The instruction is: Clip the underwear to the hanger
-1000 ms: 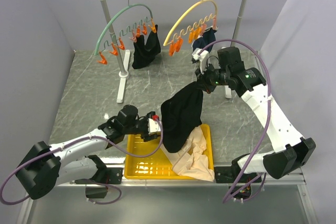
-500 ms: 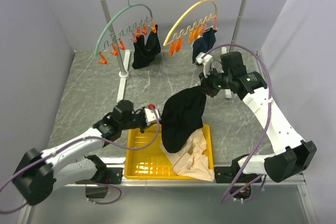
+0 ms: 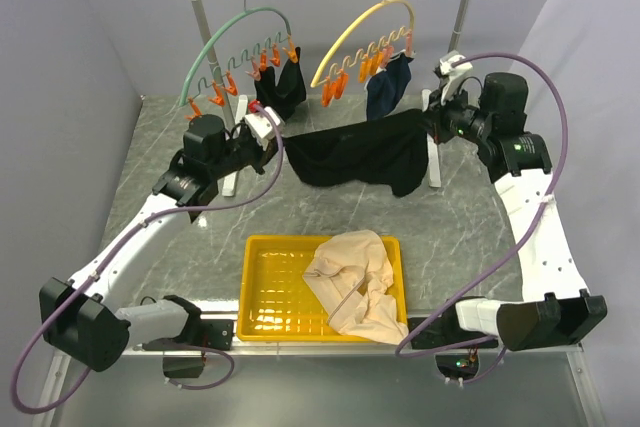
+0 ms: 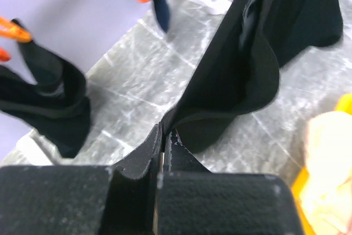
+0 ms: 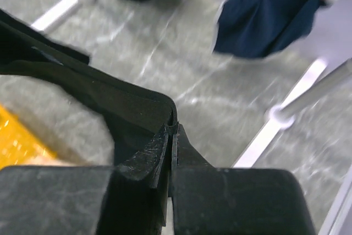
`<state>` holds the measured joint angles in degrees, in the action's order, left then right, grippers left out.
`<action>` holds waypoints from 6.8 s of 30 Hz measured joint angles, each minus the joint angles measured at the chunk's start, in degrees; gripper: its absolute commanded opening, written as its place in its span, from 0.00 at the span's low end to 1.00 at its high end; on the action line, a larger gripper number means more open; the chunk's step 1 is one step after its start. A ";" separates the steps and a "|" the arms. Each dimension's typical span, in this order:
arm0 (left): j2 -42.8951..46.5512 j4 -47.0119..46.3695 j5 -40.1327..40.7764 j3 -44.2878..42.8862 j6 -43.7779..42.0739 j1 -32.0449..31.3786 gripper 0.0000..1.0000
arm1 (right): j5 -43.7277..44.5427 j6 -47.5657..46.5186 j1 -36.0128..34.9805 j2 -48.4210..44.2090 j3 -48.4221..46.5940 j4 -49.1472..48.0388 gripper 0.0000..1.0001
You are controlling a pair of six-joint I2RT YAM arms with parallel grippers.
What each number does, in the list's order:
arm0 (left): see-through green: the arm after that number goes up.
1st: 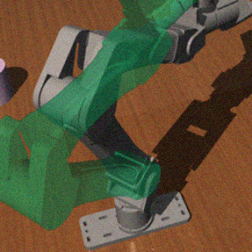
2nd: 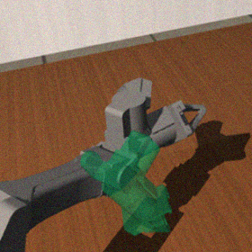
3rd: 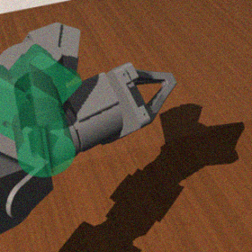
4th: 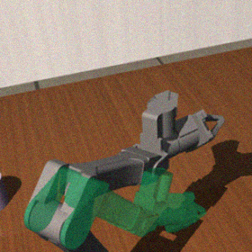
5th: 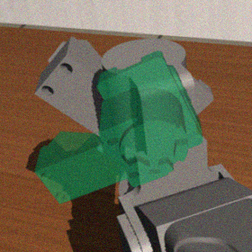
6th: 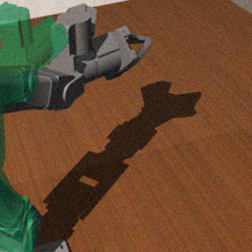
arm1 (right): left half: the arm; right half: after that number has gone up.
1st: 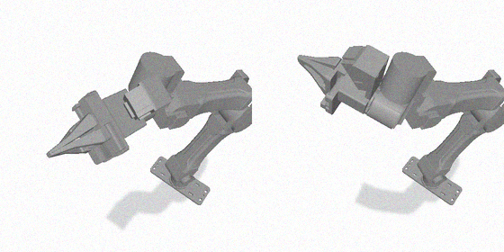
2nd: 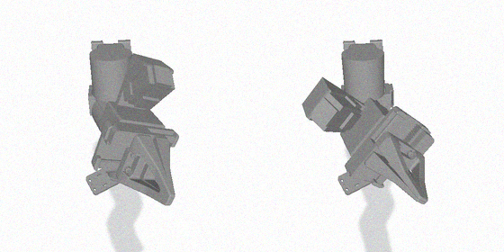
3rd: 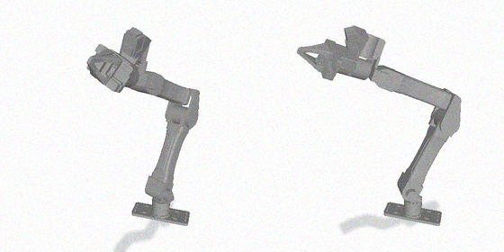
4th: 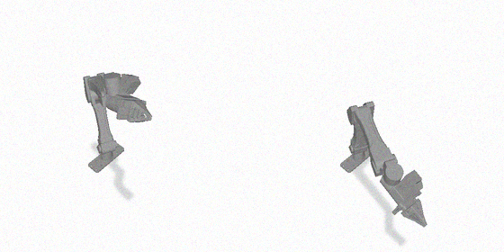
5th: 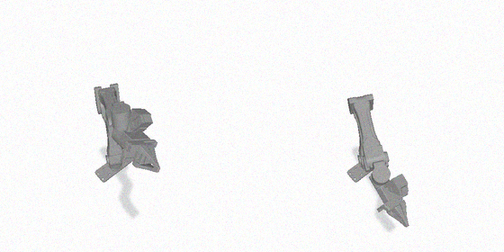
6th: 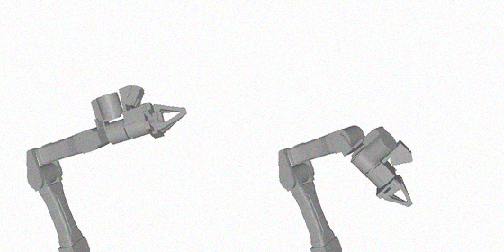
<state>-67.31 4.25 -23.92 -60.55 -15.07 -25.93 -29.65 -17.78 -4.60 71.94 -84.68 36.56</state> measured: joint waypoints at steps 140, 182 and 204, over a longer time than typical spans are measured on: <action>-53.31 21.05 -0.63 -28.06 -9.44 7.78 0.00 | 17.84 2.10 -7.34 64.15 -30.80 2.32 0.04; -56.33 21.75 0.85 -31.06 -6.43 7.69 0.03 | 19.15 3.56 -9.14 67.49 -37.38 12.70 0.03; -56.59 21.75 0.94 -31.21 -6.62 7.69 0.00 | 19.19 5.16 -5.86 61.99 -32.94 8.74 0.38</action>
<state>-123.90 26.00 -22.98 -91.77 -21.69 -18.24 -10.46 -12.62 -10.46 133.93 -117.62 45.30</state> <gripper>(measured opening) 0.012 0.284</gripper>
